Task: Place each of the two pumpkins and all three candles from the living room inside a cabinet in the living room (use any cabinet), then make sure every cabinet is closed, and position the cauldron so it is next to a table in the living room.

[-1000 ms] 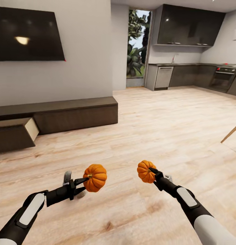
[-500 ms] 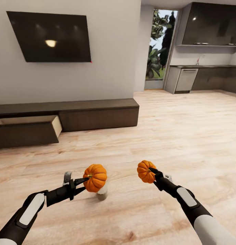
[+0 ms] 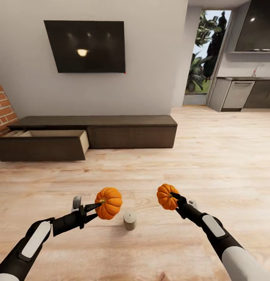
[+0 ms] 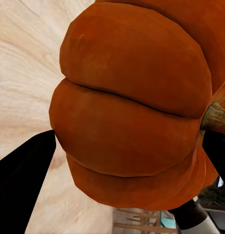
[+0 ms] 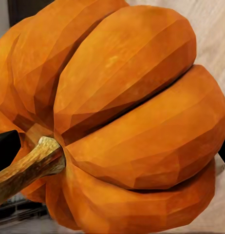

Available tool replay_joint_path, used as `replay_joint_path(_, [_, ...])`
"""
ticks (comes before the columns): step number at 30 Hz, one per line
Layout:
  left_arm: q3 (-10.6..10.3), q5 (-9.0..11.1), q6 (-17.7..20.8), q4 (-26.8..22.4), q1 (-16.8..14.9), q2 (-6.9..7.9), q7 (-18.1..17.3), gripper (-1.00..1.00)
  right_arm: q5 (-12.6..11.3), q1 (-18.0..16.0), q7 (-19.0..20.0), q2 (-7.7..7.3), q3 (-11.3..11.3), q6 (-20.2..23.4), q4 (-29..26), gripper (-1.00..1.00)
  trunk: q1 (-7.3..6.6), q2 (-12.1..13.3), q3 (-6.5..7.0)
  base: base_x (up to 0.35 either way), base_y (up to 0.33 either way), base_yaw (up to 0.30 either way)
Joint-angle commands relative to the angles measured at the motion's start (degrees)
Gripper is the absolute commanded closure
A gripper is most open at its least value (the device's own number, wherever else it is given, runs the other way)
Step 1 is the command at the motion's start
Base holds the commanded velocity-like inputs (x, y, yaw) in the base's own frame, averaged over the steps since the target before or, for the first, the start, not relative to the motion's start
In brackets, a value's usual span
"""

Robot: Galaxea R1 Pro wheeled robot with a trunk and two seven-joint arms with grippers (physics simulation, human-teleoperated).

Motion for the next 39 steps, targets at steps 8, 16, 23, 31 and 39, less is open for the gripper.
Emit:
replay_joint_path(8, [0.06, 0.77, 0.49, 0.06, -0.06, -0.08, -0.24, 1.00, -0.57, -0.02, 0.06, 0.02, -0.03, -0.19, -0.05, 1.00, -0.20, 0.07, 1.79, 0.000, 0.000, 0.275])
replay_joint_path(16, [0.06, 0.73, 0.49, 0.15, -0.06, -0.14, -0.24, 1.00, -0.57, -0.02, 0.21, -0.03, 1.41, -0.29, -0.05, 1.00, -0.40, 0.18, 3.84, 0.000, 0.000, 0.275])
replay_joint_path(23, [0.06, 0.84, 0.49, 0.12, -0.06, 0.06, -0.24, 1.00, -0.57, -0.02, 0.17, -0.03, 1.45, -0.36, -0.05, 1.00, -0.48, 0.22, 4.59, 0.000, 0.000, 0.166])
replay_joint_path(31, [0.06, 1.07, 0.49, 0.06, -0.06, 0.12, -0.24, 1.00, -0.57, -0.02, 0.14, -0.03, 1.45, -0.38, -0.05, 1.00, -0.48, 0.22, 4.60, 0.000, 0.004, 0.285])
replay_joint_path(39, [0.06, 1.08, 0.49, 0.26, -0.06, 0.18, -0.24, 1.00, -0.57, -0.02, 0.06, -0.03, 1.45, -0.38, -0.05, 1.00, -0.48, 0.22, 4.60, 0.122, 0.175, 0.292])
